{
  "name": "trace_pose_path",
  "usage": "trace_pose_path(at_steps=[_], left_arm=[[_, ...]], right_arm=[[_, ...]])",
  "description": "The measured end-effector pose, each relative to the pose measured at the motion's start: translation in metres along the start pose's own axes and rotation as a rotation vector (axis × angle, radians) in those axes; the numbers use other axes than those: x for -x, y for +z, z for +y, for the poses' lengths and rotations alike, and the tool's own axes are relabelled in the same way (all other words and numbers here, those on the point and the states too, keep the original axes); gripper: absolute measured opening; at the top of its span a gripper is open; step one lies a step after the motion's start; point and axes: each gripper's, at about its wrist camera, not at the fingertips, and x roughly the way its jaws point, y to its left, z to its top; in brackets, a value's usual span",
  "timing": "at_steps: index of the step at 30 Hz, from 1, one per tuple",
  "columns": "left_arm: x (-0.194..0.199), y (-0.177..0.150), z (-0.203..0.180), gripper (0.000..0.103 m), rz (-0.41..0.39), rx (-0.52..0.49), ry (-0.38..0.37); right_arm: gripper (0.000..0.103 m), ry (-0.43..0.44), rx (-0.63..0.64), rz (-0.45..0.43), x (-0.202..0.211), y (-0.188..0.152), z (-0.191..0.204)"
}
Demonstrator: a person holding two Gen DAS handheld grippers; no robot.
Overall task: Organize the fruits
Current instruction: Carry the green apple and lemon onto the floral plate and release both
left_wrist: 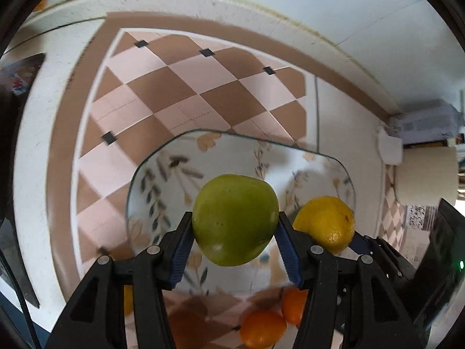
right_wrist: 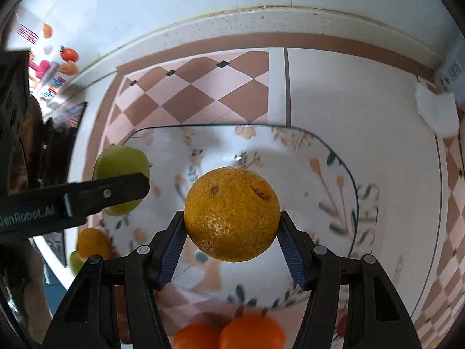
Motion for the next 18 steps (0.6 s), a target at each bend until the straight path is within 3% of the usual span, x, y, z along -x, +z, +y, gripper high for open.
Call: trace_pose_path(at_steps=[12,15,16,18], left_arm=[[-0.027,0.016,-0.008,0.053,0.089,-0.009,0.070],[-0.032,0.016,-0.012,0.054,0.098,-0.004,0.075],[-0.033,0.016,-0.013,0.057,0.093,-0.003,0.073],[-0.031,0.018,-0.016,0.082,0.076,0.001,0.073]], right_arm=[[0.066,0.010,0.024,0.035,-0.013,0.023,-0.001],[0.083,0.018,0.035,0.042,-0.009,0.025,-0.001],[0.085,0.008,0.040,0.043,-0.008,0.026,-0.001],[0.085,0.002,0.040,0.054,-0.008,0.025,-0.001]])
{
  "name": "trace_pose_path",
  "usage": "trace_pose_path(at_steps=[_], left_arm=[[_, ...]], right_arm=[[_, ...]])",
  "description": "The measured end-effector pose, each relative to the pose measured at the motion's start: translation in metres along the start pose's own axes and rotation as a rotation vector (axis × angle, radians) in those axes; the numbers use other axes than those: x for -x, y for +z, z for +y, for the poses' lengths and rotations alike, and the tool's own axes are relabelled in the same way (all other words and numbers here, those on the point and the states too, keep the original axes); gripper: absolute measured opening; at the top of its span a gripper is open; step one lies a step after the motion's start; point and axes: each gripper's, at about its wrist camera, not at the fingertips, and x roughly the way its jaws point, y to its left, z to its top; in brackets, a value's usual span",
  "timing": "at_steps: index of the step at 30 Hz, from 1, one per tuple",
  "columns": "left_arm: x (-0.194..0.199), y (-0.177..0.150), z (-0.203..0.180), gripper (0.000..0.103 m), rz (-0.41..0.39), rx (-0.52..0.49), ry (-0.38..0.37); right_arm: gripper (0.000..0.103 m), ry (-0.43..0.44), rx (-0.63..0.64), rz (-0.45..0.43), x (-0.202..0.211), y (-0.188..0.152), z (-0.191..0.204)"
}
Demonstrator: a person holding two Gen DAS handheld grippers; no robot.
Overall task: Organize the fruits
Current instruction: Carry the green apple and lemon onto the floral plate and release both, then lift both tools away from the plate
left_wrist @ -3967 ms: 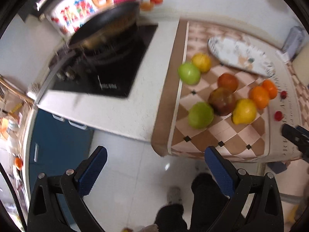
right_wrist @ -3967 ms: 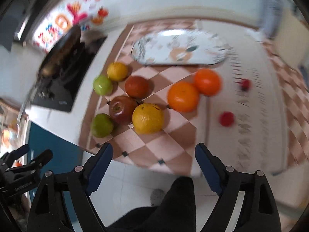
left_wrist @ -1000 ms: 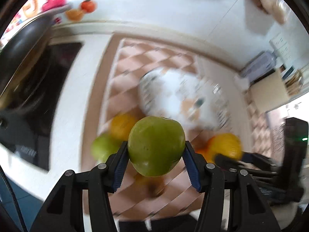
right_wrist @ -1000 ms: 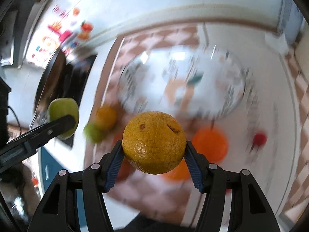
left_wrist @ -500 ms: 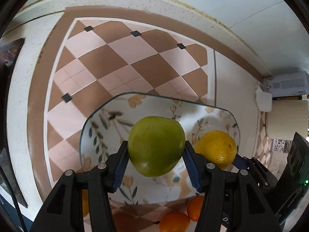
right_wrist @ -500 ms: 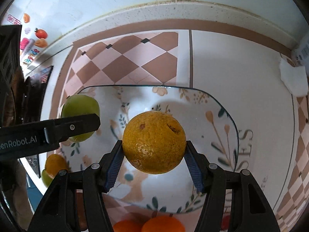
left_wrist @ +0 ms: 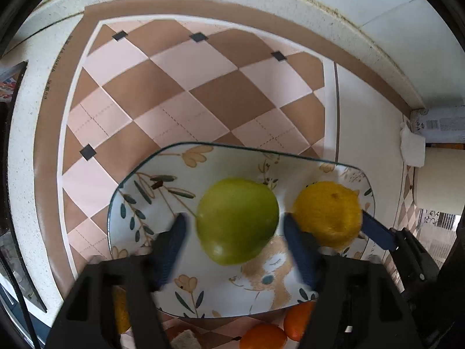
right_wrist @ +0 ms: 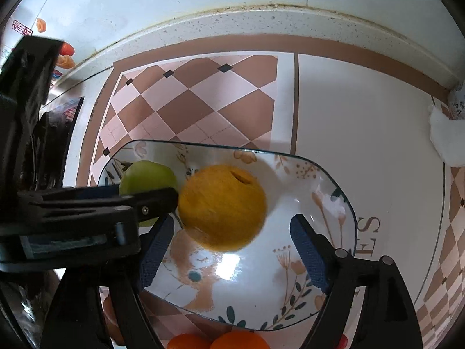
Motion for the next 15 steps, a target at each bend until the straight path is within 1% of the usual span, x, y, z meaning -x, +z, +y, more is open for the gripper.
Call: trace_pose_path(at_steps=[1,3,5,6,10,15], left_arm=[[0.002,0.001,-0.001,0.086,-0.008,-0.002,0.007],[0.008,0.002,-0.001,0.087,-0.019,-0.002,0.001],[0.014,0.000,0.000,0.087,-0.028,-0.002,0.001],[0.018,-0.002,0.000,0.087,-0.036,-0.003,0.008],[0.033,-0.016,0.001,0.087,-0.087,-0.021,0.088],[0.058,-0.047,0.007,0.087,-0.180,-0.042,0.179]], right_arm=[[0.085,0.000,-0.003,0.003,-0.001,0.000,0.001],[0.087,-0.007,-0.012,0.006,0.000,-0.002,0.000],[0.092,-0.014,-0.029,0.007,0.003,-0.005,-0.003],[0.092,-0.014,-0.039,0.007,0.005,-0.007,-0.004],[0.093,-0.062,-0.058,-0.003,0.017,-0.020,-0.005],[0.093,-0.104,-0.099,-0.014,0.038,-0.044,-0.007]])
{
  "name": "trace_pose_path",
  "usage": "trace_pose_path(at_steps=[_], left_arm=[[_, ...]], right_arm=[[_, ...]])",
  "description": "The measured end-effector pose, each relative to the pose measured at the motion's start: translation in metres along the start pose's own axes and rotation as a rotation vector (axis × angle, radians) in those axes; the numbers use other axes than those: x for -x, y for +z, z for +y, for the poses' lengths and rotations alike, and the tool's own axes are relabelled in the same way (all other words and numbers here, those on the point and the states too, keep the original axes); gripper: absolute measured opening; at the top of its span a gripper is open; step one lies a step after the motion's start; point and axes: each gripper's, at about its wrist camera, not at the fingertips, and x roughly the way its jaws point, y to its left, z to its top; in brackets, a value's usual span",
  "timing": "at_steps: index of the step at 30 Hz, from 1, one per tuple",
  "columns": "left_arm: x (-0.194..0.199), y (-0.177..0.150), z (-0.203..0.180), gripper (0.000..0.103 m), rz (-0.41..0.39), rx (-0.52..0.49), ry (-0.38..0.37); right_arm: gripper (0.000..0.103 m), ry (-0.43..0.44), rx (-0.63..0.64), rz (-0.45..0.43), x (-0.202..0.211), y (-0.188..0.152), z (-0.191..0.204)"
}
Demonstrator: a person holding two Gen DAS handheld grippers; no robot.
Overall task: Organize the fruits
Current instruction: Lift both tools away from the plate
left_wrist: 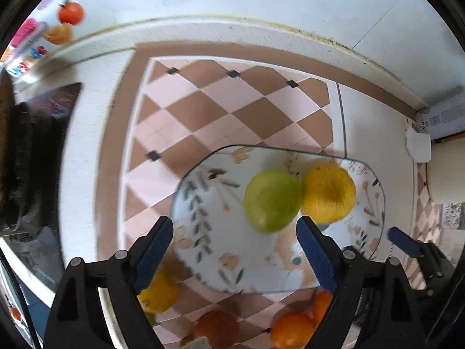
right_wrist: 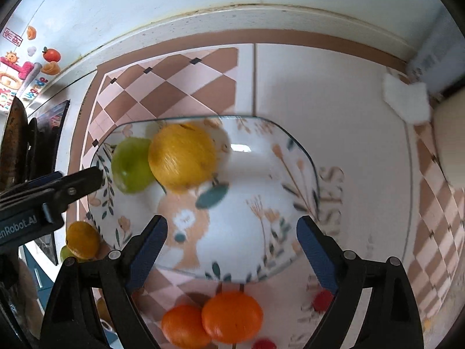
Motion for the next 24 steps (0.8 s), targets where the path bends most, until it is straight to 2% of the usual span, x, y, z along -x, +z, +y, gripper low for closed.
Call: trace_pose_path(at_steps=[10,24], left_arm=[[0.058,-0.057,0.013,0.087,-0.153,-0.033,0.082],[0.134,-0.118,0.012,0.087,-0.287,-0.078,0.079]], right_arm=[[0.093,-0.090,-0.008,-0.085,0.056,-0.053,0.007],[0.093,-0.037,-0.077,-0.234,0.146,-0.117,0.019]])
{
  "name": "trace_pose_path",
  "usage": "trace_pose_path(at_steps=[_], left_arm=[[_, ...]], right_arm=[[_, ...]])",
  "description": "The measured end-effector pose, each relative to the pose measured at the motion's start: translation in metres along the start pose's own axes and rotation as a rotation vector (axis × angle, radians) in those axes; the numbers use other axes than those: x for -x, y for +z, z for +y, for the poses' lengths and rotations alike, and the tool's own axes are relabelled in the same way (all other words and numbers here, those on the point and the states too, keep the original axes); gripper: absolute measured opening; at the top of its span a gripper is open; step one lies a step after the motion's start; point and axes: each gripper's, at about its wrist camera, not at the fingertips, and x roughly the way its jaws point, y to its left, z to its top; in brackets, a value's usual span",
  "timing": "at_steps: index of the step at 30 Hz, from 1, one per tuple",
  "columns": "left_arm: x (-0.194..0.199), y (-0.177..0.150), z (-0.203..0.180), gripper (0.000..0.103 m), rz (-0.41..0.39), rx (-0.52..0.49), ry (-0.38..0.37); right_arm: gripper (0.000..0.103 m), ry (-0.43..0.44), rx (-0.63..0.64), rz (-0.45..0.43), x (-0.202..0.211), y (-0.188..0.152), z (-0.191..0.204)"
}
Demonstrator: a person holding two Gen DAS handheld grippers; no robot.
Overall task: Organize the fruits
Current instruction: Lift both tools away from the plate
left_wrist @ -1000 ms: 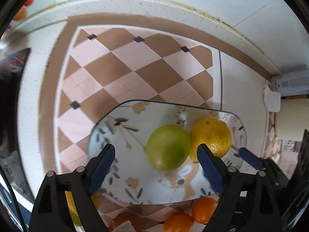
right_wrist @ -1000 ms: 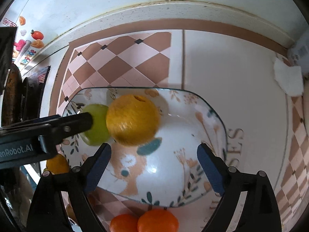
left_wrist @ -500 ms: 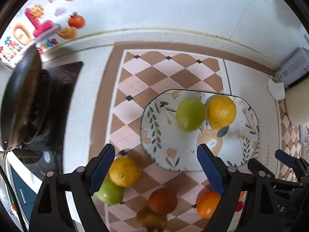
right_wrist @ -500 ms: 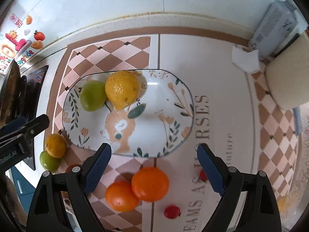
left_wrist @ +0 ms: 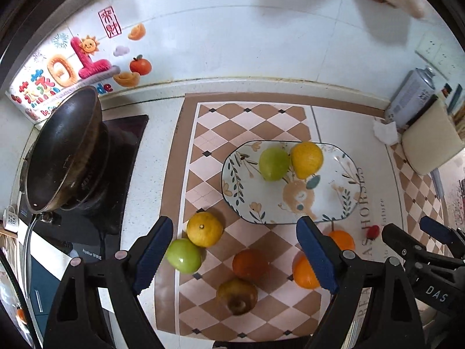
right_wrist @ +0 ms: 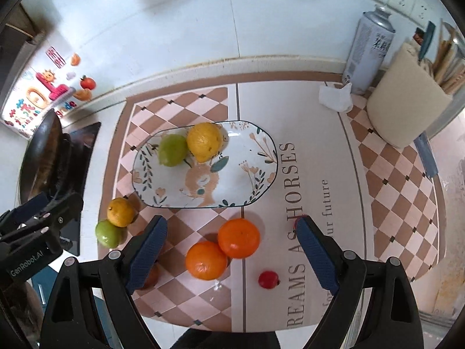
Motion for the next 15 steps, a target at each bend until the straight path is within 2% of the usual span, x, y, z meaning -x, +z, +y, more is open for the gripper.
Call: trace_pose_path(at_steps=[8,15], left_arm=[[0.038,-0.020,0.002,0.087,-0.047,-0.005,-0.012],[0.055,-0.035,0.008,0.087,-0.077,0.015,-0.009]], right_arm=[[0.093,0.012,0.006,-0.054,0.041,-0.023,0.004],[0.093,0.033,0.005,-0.084,0.062,-0.033,0.011]])
